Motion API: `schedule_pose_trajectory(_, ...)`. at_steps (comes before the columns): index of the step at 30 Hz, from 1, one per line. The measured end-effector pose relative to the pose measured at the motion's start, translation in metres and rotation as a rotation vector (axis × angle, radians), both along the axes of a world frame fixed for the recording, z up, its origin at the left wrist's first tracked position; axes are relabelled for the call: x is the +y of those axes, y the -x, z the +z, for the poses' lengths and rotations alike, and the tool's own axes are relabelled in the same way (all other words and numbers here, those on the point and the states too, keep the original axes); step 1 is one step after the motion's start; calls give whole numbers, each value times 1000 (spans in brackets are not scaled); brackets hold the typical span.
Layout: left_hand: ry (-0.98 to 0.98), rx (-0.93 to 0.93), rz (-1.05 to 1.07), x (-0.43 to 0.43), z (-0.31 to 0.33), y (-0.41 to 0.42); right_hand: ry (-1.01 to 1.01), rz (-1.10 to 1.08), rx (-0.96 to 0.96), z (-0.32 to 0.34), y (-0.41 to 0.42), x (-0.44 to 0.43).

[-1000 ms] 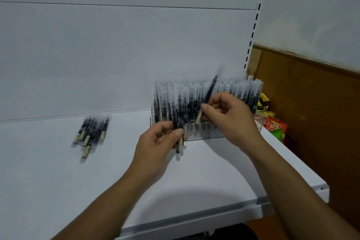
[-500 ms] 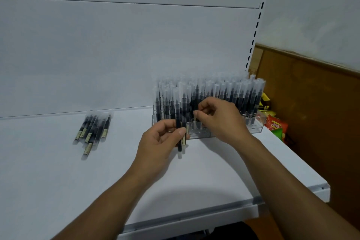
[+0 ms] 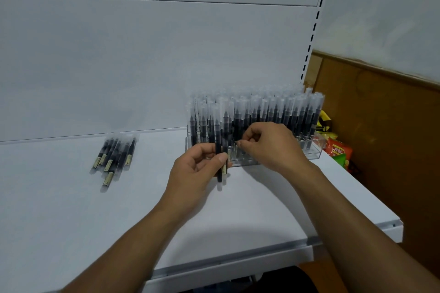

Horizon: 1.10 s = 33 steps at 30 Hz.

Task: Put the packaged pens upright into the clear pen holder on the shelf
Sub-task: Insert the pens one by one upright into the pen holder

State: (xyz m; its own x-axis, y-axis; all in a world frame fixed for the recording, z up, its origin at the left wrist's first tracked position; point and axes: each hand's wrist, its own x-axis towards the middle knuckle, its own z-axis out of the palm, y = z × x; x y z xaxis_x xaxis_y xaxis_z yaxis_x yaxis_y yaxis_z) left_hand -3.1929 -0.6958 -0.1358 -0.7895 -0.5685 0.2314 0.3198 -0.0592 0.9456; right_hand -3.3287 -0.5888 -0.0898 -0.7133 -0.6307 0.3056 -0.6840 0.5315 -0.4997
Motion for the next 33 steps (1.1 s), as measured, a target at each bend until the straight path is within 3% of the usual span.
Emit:
schedule_pose_trajectory(7, 22, -2, 2, 2, 1, 0, 105, 50, -86, 0, -6, 15)
schedule_pose_trajectory(13, 50, -9, 1, 2, 1, 0, 384, 307, -374, 1, -22, 18)
schedule_pose_trajectory(21, 61, 2, 19, 4, 3, -2, 450, 317, -364, 4, -23, 15)
schedule_pose_trajectory(26, 3, -20, 43, 2, 0, 0, 676, 159, -310, 24, -11, 22)
schedule_pose_trajectory(33, 18, -30, 42, 3, 2, -1, 528, 20, -143, 13, 8, 11)
